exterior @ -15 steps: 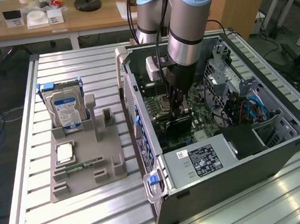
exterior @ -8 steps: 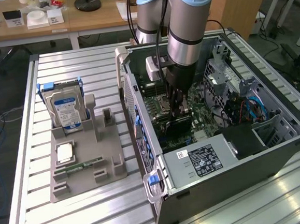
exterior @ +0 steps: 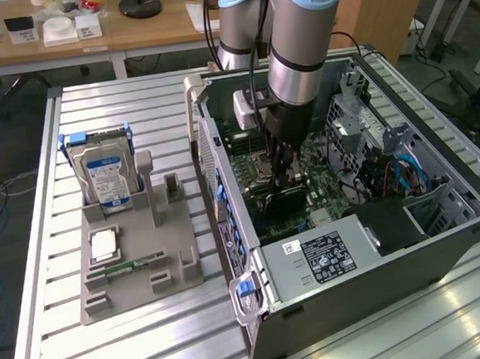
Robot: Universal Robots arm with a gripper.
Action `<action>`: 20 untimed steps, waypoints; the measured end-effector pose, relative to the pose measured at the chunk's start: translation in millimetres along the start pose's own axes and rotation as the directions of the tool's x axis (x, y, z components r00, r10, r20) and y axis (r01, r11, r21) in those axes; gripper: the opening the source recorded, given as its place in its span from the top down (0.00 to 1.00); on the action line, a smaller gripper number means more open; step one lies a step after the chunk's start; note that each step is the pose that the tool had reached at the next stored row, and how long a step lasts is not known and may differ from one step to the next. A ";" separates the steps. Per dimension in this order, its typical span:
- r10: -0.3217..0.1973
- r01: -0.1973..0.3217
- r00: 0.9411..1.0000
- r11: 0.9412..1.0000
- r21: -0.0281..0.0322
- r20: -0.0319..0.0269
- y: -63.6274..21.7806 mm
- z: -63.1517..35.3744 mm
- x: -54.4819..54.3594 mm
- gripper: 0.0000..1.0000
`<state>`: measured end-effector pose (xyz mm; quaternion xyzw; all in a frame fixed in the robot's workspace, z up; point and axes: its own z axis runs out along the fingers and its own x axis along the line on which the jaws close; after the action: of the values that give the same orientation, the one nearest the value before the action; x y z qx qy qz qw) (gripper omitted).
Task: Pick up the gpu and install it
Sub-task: 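Press down on the gpu until it lock into place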
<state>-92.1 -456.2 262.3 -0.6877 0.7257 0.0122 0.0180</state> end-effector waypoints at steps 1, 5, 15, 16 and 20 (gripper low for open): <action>0.000 0.000 1.000 1.000 -0.001 -0.002 0.1 -2.6 0.1 0.89; 0.000 0.000 1.000 1.000 -0.001 -0.003 0.0 -11.1 -0.2 0.89; 0.000 0.000 1.000 1.000 -0.001 -0.003 -1.1 -41.1 -1.5 0.89; 0.000 0.000 1.000 1.000 -0.001 -0.003 -1.2 -44.1 -1.7 0.89; 0.000 0.000 1.000 1.000 -0.001 -0.003 -1.4 -54.2 -2.1 0.89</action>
<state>-91.1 -456.5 316.5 -0.6877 0.7257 0.0116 0.0165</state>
